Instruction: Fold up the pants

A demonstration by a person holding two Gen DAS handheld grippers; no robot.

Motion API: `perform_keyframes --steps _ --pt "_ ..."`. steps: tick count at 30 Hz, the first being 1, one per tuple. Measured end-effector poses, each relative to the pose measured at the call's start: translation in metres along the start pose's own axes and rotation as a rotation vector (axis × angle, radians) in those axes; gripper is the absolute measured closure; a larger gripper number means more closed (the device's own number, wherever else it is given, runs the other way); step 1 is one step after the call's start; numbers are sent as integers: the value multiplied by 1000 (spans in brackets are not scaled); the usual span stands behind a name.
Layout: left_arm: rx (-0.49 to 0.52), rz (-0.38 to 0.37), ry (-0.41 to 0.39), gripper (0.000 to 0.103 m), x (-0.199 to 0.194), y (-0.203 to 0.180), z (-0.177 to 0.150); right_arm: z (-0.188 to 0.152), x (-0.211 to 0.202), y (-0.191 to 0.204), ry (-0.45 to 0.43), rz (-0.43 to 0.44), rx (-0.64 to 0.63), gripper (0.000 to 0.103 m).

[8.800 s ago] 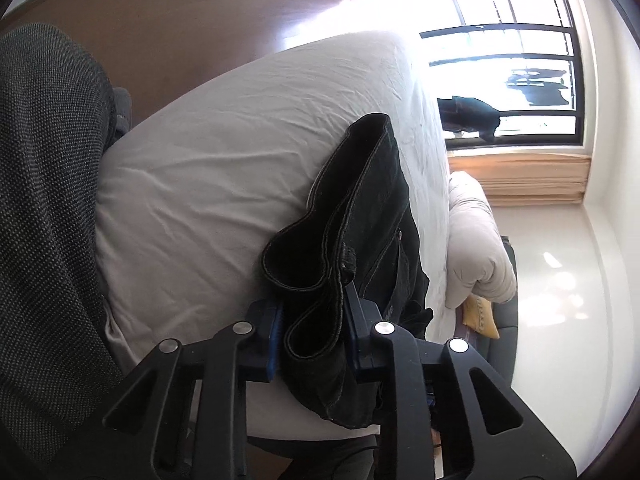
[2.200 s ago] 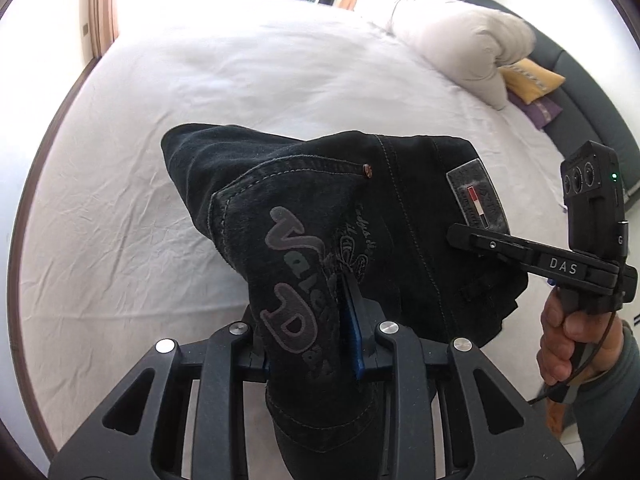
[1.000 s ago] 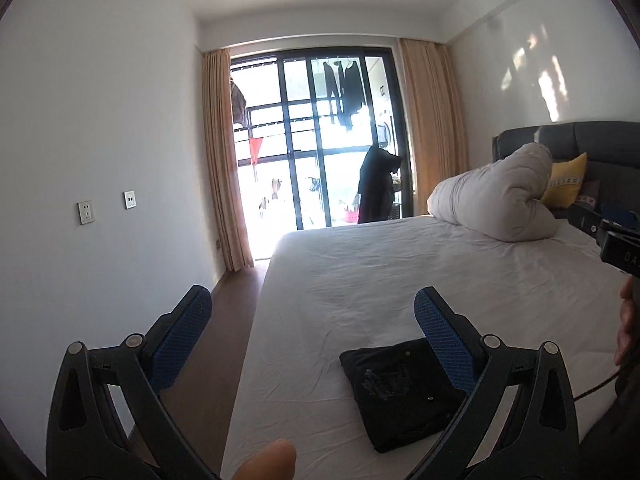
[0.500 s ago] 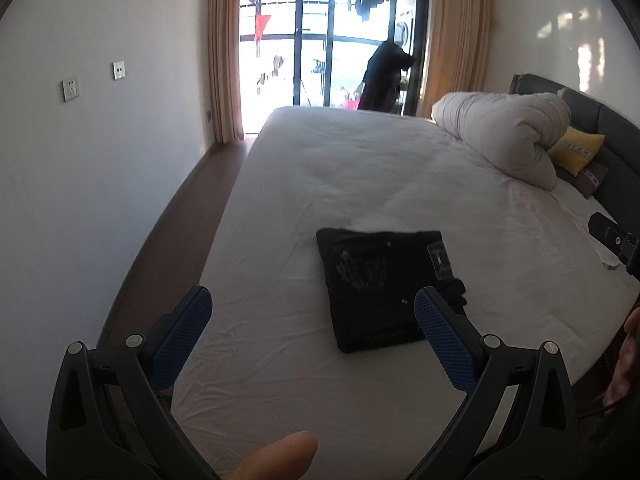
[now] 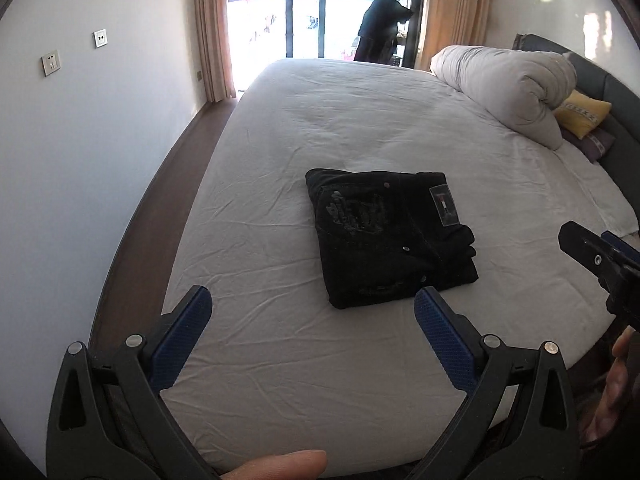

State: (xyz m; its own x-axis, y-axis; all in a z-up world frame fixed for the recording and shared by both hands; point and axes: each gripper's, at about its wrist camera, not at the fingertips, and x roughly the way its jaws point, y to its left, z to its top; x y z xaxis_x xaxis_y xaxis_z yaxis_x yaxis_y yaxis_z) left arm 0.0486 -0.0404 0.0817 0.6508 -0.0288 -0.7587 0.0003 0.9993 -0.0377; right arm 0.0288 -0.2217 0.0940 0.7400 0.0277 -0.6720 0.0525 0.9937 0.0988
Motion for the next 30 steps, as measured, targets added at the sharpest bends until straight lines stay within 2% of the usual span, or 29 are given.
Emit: perform_keyframes --steps 9,30 --pt "-1 4 21 0 -9 6 -3 -2 0 9 21 2 -14 0" --pt "2 3 33 0 -5 3 -7 -9 3 10 51 11 -26 0"
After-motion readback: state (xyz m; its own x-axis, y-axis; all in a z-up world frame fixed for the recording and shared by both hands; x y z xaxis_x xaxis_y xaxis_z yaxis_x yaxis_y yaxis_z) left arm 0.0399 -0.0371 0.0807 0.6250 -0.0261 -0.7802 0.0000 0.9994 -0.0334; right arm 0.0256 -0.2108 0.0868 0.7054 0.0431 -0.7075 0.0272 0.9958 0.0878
